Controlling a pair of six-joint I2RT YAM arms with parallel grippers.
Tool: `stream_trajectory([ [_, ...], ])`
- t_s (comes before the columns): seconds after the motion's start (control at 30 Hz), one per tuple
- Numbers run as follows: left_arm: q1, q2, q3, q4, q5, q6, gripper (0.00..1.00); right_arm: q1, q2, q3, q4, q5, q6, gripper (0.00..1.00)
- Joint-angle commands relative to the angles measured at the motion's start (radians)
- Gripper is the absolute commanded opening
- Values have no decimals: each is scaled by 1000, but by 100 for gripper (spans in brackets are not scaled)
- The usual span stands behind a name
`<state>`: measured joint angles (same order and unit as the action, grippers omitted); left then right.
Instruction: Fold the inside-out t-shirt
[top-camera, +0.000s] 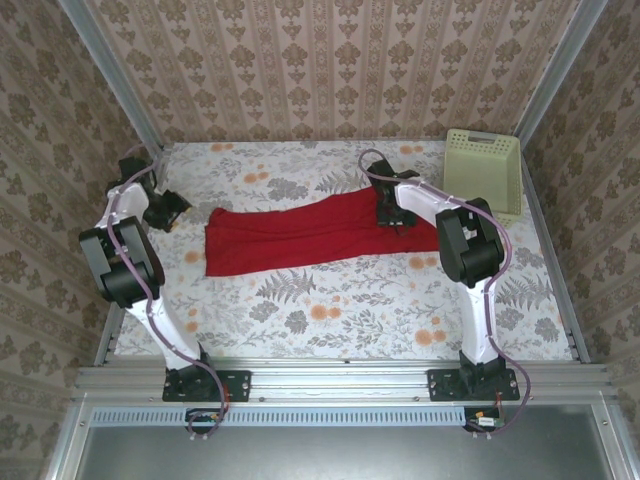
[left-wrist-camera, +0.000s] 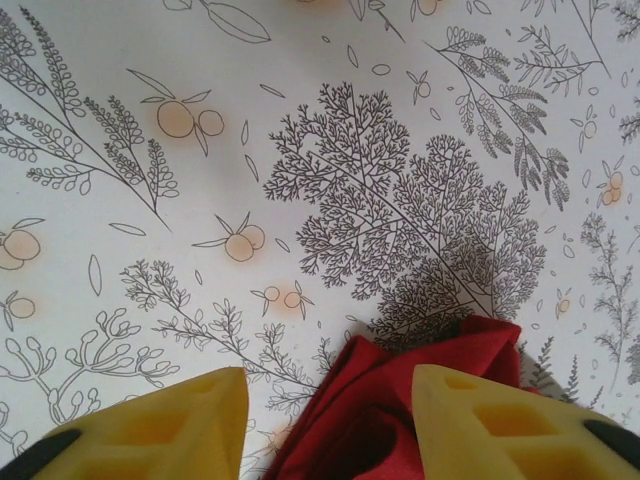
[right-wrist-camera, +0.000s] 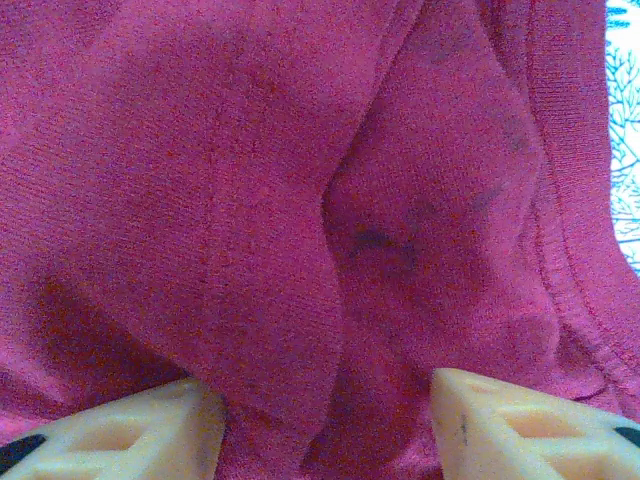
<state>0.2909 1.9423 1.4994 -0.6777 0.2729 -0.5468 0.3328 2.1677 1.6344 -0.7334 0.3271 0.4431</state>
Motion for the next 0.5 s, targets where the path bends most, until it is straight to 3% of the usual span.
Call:
stream_trajectory([
  [0.0, -11, -41, -19, 1, -34, 8, 50, -14, -25, -17, -46, -25, -34, 64],
  [0.2, -144, -179, -122, 57, -119, 36, 50, -77, -100, -7, -33, -107, -35, 76],
  [0.33, -239, -141, -150, 85, -88, 45, 50, -129, -79, 22, -52, -113, -43, 83],
  [0.47, -258, -72, -171, 122, -62, 26, 49, -156, -16, 85, -74, -150, -59, 89],
])
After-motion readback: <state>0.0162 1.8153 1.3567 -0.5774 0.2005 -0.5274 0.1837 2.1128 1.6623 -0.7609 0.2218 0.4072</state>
